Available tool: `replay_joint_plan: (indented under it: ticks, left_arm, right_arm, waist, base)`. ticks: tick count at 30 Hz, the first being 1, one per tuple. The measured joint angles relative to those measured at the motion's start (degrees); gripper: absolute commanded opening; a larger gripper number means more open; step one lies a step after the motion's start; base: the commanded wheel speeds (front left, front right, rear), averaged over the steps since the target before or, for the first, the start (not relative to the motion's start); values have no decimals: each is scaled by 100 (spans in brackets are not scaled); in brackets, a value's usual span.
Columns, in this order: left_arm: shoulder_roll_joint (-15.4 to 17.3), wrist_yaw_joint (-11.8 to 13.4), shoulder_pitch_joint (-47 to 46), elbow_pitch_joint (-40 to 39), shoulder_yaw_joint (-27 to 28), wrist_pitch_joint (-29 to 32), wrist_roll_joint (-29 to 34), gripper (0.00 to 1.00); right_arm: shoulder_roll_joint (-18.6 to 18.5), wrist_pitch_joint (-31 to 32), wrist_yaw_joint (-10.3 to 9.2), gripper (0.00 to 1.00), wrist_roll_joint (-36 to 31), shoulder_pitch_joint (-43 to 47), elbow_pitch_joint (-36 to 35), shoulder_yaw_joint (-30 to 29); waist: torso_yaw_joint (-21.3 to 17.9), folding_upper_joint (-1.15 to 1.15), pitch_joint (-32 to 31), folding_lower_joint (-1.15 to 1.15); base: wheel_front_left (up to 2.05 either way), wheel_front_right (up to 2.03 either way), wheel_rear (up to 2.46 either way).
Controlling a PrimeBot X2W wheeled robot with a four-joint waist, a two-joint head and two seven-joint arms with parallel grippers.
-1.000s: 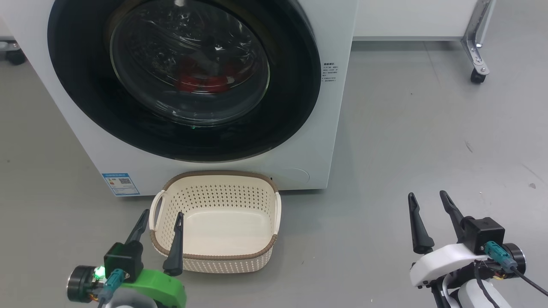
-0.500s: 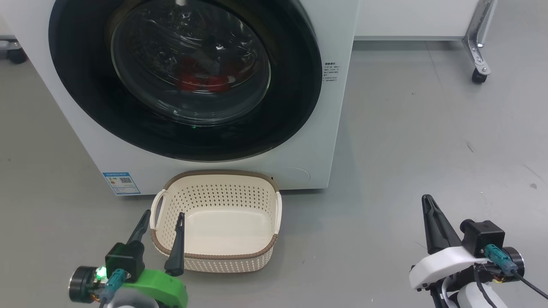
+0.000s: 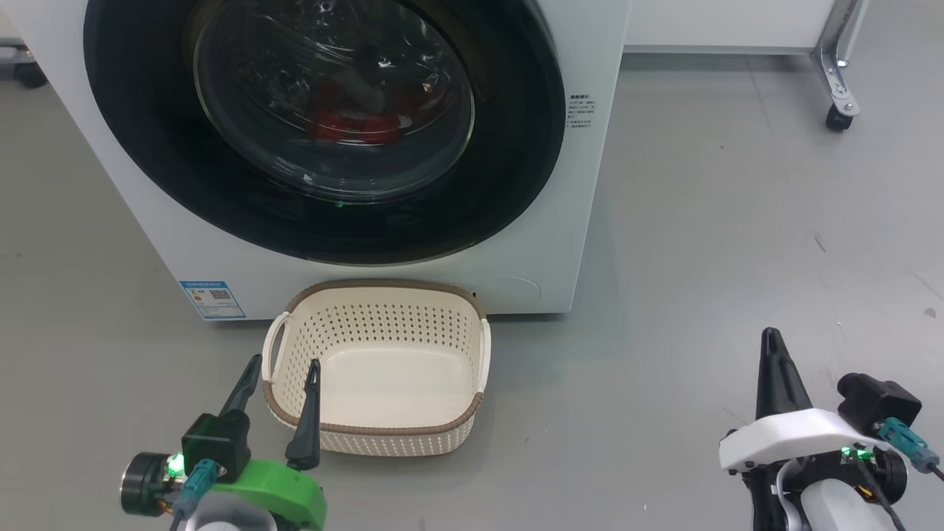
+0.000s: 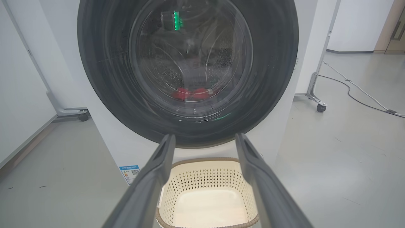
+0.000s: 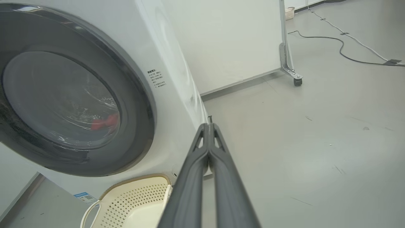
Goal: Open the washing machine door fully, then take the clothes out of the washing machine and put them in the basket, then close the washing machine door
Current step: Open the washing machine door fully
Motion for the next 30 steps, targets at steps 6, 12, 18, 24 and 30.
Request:
replay_joint_plan:
  ticks: [6, 12, 18, 24, 30]
  left_arm:
    - [-5, 0, -99, -67, 9, -1, 15, 100]
    - [-21, -9, -214, -182, 7, -1, 85, 100]
    - [-45, -49, -384, -309, 10, -2, 115, 100]
    - [-67, -52, -537, -434, 16, -11, 143, 100]
    - [-85, -58, -699, -569, 16, -15, 201, 100]
  right_arm:
    - [97, 1, 308, 0, 761, -158, 4, -232]
    - [116, 159, 567, 0, 1583, -459, 14, -525]
    - [158, 501, 656, 0, 2702, -895, 43, -939]
    - [159, 1004, 678, 0, 3586, -1462, 55, -1107]
    - [153, 1481, 704, 0, 4421, -2095, 53, -1384]
  waist:
    - [46, 0, 165, 0]
    - [98, 0, 372, 0]
    - [160, 0, 628, 0]
    - [226, 0, 924, 0]
    - [301, 0, 1249, 0]
  base:
    - [0, 0, 0]
    - [0, 0, 0]
    - [0, 0, 0]
    - [0, 0, 0]
    - [0, 0, 0]
